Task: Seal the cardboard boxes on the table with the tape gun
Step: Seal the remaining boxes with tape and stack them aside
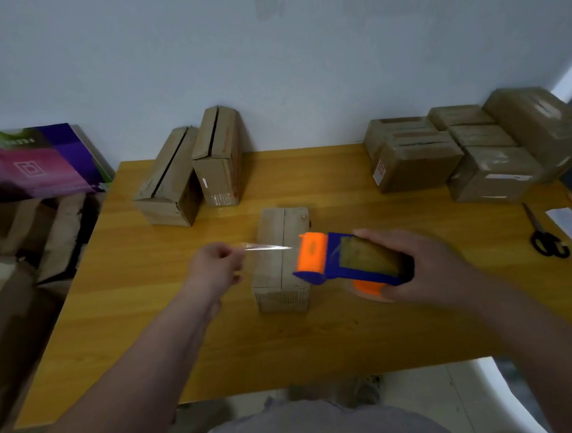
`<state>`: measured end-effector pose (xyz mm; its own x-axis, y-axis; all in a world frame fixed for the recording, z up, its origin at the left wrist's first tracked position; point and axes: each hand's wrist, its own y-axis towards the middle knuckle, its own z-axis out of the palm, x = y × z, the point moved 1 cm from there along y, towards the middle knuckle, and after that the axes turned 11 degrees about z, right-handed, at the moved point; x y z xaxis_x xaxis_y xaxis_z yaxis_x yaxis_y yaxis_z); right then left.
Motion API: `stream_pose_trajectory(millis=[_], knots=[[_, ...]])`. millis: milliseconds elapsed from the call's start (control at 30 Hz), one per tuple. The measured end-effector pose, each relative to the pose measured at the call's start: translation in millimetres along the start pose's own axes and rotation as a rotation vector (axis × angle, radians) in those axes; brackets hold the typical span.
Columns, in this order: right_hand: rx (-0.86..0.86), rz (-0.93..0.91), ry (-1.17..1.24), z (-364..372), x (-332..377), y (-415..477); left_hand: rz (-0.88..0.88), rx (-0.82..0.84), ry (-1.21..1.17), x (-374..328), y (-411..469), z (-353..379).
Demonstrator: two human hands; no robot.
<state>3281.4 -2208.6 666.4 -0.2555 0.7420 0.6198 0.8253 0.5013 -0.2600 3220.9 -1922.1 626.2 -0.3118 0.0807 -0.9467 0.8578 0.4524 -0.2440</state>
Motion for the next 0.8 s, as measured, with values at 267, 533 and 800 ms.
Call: stream_pose_trajectory(millis=[267,533,800], knots=[[-0.025,0.011,-0.059,-6,-27,-9,0.011,-0.043,0.038,27,-9,-21],[0.000,0.048,-0.103,1,-39,-13,0.062,-0.122,0.099,39,-24,-7],[0.028,0.103,-0.119,4,-48,-9,0.079,-0.155,0.148,42,-26,0]])
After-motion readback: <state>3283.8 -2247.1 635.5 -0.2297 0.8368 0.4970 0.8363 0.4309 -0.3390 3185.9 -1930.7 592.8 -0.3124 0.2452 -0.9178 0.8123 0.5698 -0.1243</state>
